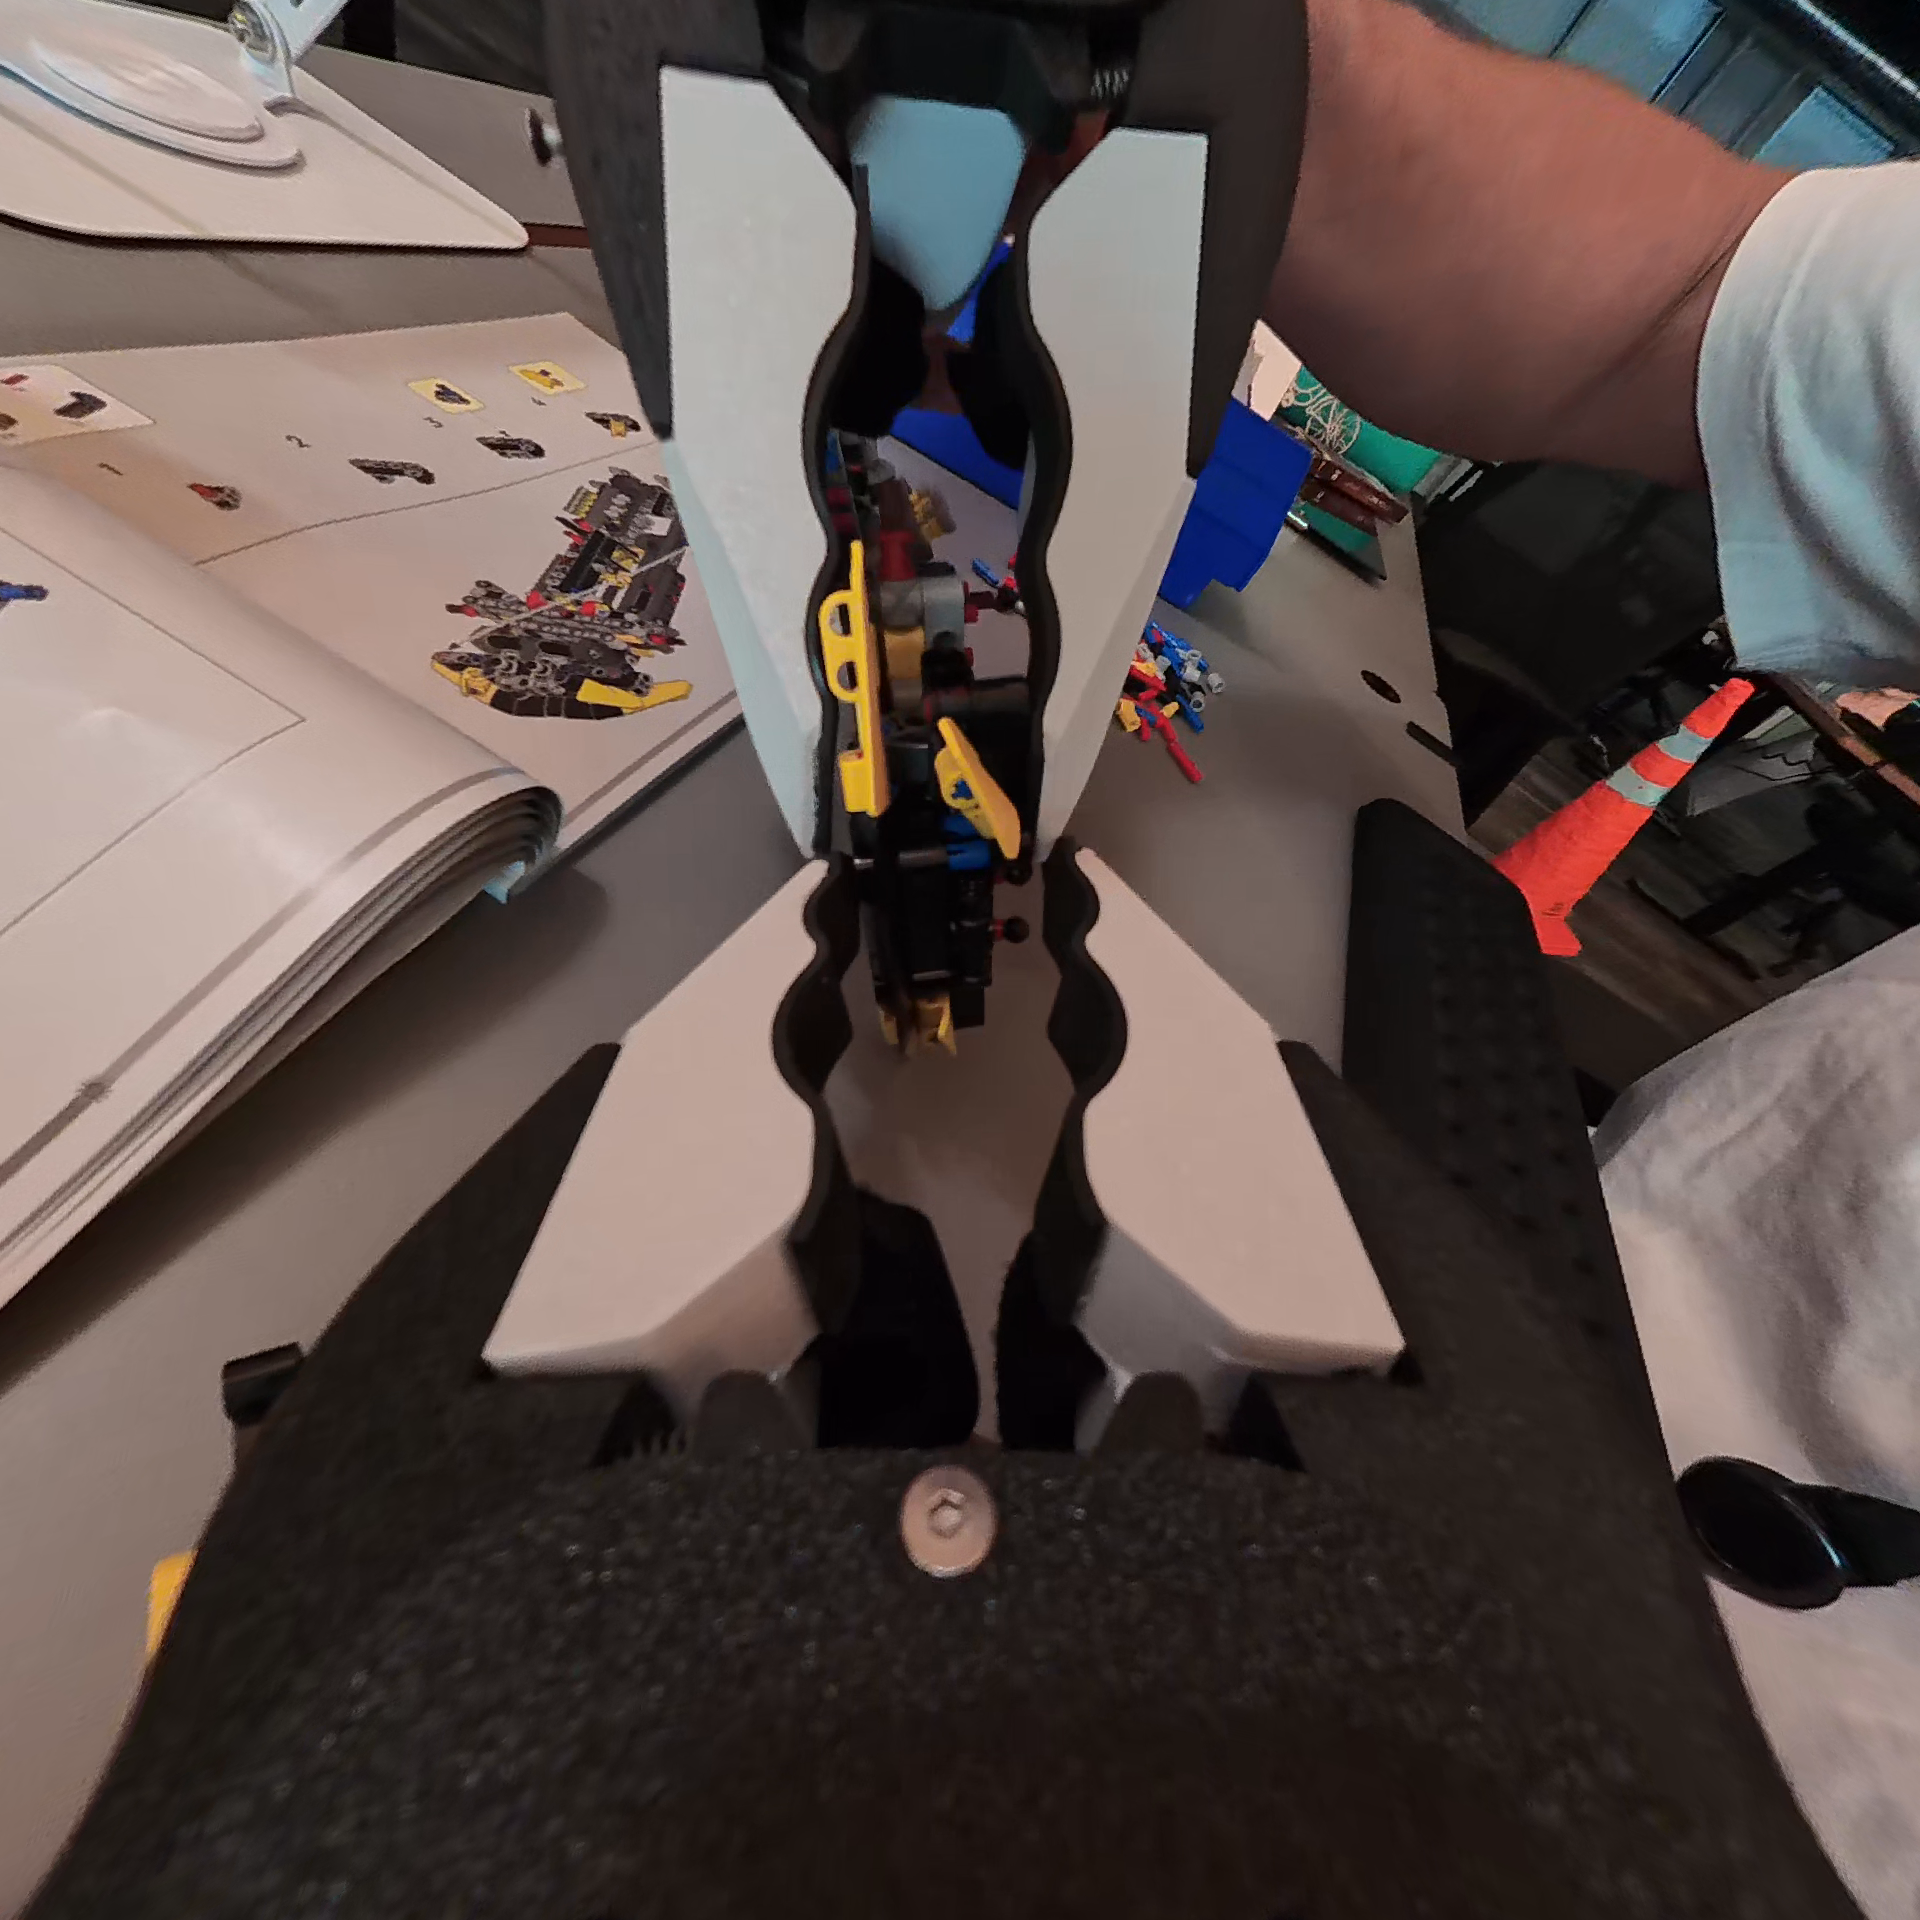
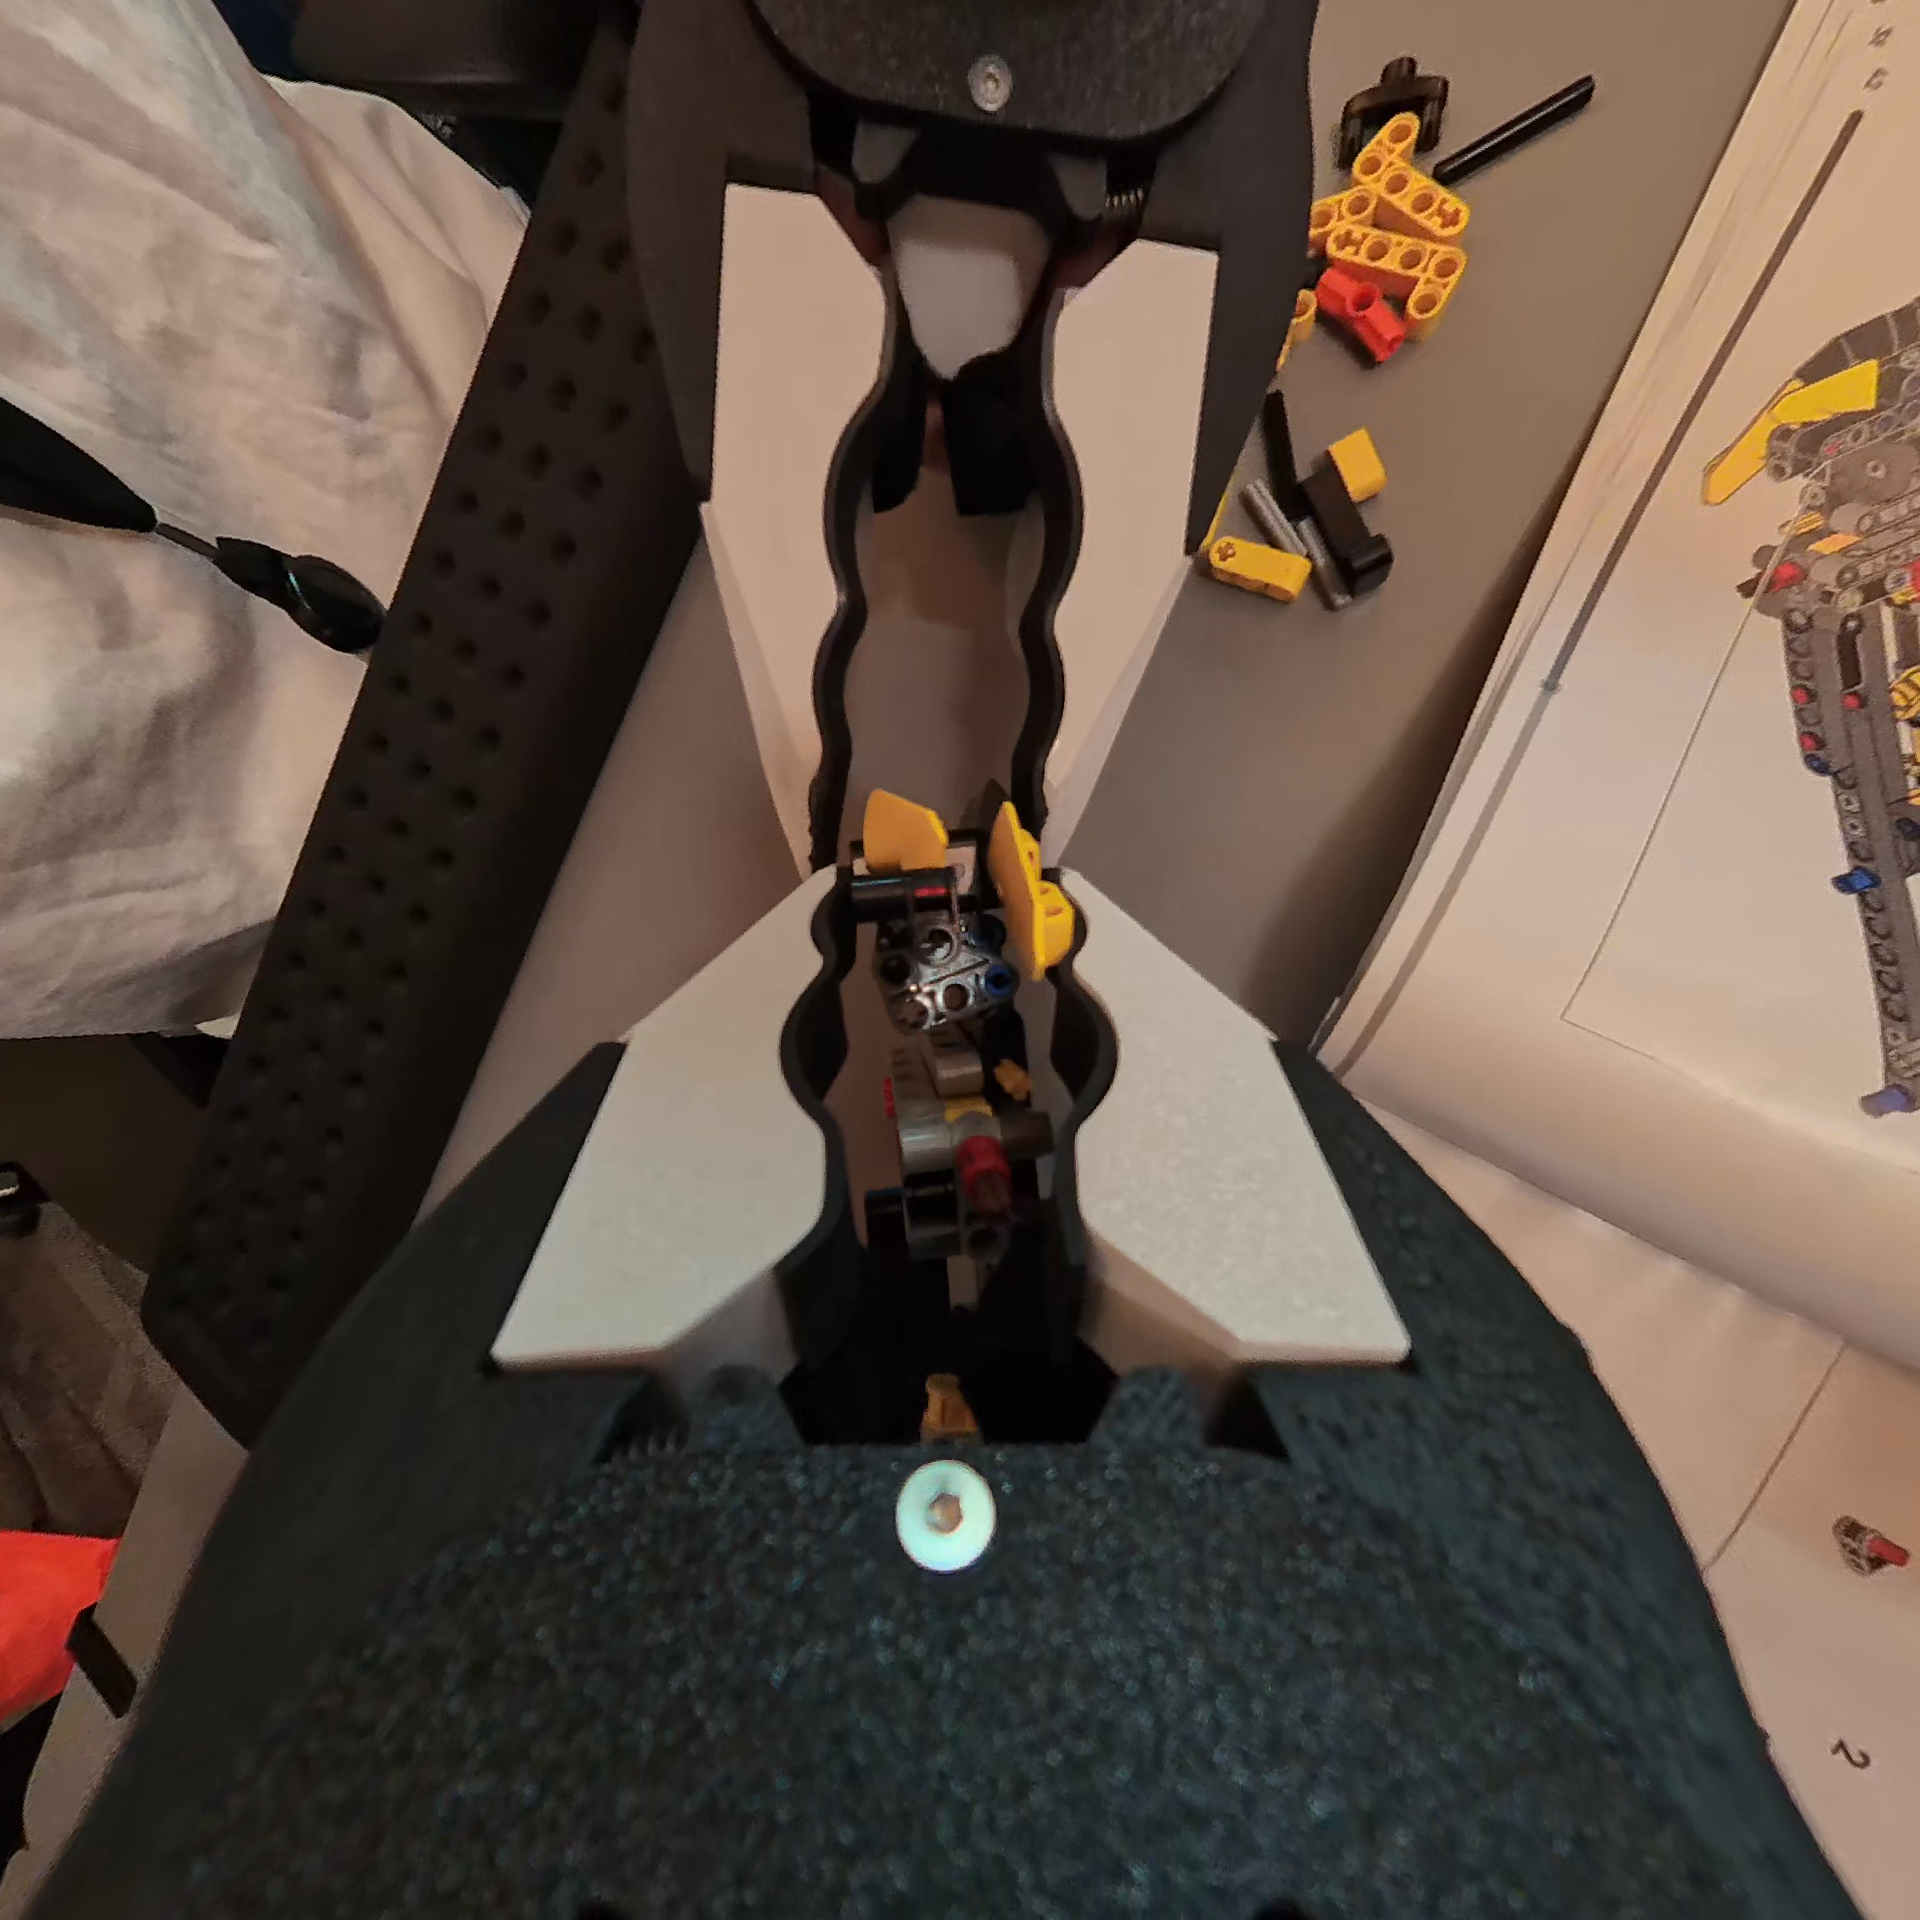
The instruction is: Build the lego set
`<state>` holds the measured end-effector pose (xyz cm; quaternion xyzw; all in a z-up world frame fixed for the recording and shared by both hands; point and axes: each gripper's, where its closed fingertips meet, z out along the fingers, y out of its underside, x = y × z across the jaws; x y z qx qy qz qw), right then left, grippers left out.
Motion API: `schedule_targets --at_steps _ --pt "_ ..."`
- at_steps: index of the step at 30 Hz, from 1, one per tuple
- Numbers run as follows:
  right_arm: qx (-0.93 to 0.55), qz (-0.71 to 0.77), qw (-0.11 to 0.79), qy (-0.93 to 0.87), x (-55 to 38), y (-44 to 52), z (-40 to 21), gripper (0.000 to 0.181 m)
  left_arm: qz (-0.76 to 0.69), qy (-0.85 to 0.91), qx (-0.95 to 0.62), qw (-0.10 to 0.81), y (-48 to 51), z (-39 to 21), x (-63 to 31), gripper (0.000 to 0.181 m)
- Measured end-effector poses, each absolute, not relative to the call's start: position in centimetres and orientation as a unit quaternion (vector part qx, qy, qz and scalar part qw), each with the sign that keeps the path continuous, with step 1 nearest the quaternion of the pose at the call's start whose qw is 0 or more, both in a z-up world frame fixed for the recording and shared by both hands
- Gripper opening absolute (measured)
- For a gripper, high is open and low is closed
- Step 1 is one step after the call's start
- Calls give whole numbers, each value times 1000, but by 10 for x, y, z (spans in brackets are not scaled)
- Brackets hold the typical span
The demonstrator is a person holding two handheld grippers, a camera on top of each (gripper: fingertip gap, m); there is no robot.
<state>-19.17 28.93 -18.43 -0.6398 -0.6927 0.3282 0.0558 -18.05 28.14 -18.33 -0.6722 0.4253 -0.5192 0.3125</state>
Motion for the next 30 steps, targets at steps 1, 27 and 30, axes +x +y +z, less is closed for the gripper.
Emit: schedule_targets --at_steps 1,27,30 --pt "-641 324 61 -693 -192 290 -184 35 -518 425 -673 314 282 -183 -181 34" --pt "-642 315 43 -697 -188 287 -183 32 -535 413 -668 310 283 -179 -182 31" --pt "-640 311 45 -702 -187 286 -184 34 -522 428 -665 319 281 -181 -181 30"
